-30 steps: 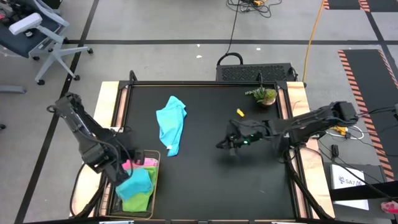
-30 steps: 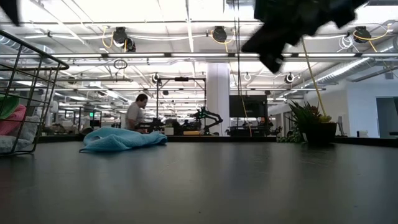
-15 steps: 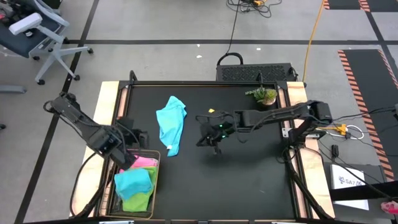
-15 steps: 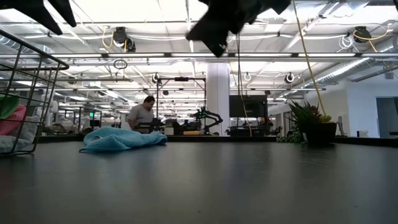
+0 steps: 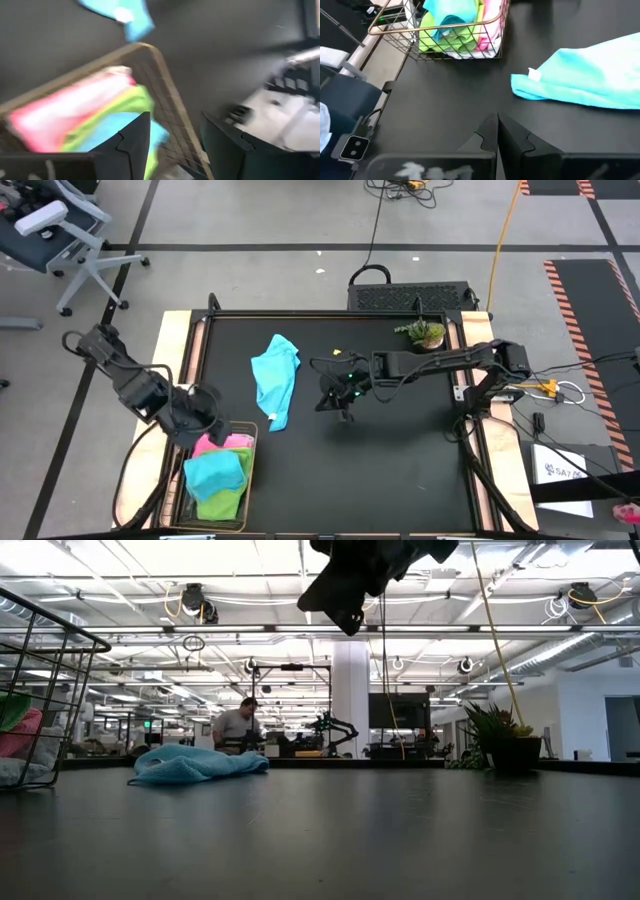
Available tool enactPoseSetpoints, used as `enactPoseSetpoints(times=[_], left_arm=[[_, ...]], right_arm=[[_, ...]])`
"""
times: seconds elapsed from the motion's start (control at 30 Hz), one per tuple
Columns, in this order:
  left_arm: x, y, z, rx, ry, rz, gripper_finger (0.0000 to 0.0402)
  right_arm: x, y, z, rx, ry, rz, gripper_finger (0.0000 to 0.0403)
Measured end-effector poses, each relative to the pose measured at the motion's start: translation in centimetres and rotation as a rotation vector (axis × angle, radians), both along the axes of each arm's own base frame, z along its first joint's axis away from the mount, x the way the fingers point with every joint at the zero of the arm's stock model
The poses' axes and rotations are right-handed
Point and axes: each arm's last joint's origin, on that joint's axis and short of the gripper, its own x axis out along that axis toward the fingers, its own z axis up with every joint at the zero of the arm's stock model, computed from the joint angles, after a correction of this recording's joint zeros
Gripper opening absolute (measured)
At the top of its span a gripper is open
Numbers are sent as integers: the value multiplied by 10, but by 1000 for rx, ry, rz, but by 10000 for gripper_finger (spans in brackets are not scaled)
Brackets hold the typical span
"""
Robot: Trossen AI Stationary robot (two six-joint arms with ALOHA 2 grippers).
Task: Fold microfiber towels
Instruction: Fold the blue microfiber cloth
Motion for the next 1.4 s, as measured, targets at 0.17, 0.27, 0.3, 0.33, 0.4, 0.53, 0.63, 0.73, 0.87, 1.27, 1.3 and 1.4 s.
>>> enactPoseSetpoints(times=[0.17, 0.27, 0.3, 0.33, 0.4, 0.53, 0.63, 0.73, 0.87, 1.27, 1.3, 1.4], left_arm=[[14, -20, -1, -62, -71, -43, 172], [18, -31, -7, -105, -24, -63, 172], [18, -35, -11, -117, 22, -64, 172], [18, -39, -15, -129, 75, -59, 172], [18, -47, -24, -147, 187, -43, 172], [18, -62, -42, -131, 367, -16, 172], [22, -71, -53, -97, 410, 10, 172], [27, -76, -61, -64, 414, 46, 172], [34, -77, -67, -36, 394, 95, 172], [39, -69, -66, 7, 352, 139, 172], [41, -66, -66, 28, 332, 152, 172], [46, -59, -65, 111, 257, 162, 172]], right_arm=[[-3, -5, -3, 0, 39, -13, 0], [-5, -8, -5, -1, 72, -18, 0], [-6, -8, -6, -3, 92, -18, 0], [-7, -8, -8, -5, 110, -17, 0], [-10, -8, -10, -13, 137, -9, 0], [-12, -8, -12, -29, 161, 8, 0], [-12, -8, -12, -39, 155, 17, 0], [-12, -9, -12, -69, 153, 6, 0], [-12, -10, -13, -80, 161, -8, 0], [-14, -9, -14, -78, 190, -5, 0], [-14, -9, -14, -78, 189, -5, 0], [-14, -9, -14, -78, 189, -5, 0]])
